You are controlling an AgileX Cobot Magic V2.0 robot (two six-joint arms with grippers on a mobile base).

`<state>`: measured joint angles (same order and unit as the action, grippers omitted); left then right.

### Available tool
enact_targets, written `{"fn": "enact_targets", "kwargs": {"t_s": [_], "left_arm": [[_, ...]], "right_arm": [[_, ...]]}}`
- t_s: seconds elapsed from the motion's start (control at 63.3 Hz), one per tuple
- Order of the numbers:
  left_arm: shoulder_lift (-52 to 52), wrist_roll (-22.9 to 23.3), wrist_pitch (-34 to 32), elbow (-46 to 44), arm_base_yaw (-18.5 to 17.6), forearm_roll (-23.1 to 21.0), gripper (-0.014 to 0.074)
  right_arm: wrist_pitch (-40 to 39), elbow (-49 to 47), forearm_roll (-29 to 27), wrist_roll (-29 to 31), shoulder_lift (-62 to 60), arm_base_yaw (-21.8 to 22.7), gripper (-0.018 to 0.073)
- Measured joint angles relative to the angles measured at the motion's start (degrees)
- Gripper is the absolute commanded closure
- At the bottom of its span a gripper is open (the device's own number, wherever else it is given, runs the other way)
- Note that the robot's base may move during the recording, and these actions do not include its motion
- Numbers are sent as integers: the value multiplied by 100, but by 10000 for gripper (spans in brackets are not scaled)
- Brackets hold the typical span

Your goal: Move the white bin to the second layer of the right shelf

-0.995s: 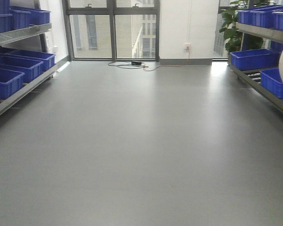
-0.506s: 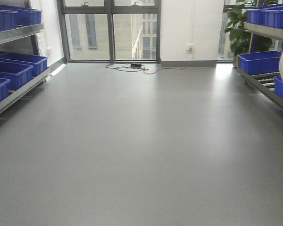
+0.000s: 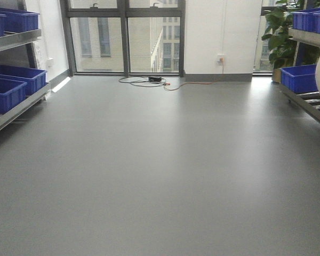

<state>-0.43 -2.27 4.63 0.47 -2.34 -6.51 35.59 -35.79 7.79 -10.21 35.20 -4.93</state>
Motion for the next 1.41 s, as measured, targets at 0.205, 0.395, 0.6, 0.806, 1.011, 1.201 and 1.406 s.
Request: {"fn": "enact_targets", "kwargs": {"t_s": [0.205, 0.395, 0.6, 0.806, 1.011, 1.201, 1.406], "left_arm": [[0, 0, 0, 0, 0, 0, 512], [0, 0, 0, 0, 0, 0, 512], [0, 0, 0, 0, 13, 0, 512], [0, 0, 0, 0, 337, 0, 512], [0, 0, 0, 0, 522, 0, 512], [0, 0, 0, 0, 522, 0, 512], [0, 0, 0, 0, 512, 0, 512]], "right_arm": [[0, 0, 0, 0, 0, 0, 510], [0, 0, 0, 0, 0, 0, 510], [0, 0, 0, 0, 0, 0, 510], [0, 0, 0, 0, 0, 0, 510], [0, 0, 0, 0, 0, 0, 510], [0, 0, 0, 0, 0, 0, 510], [0, 0, 0, 0, 0, 0, 510]]}}
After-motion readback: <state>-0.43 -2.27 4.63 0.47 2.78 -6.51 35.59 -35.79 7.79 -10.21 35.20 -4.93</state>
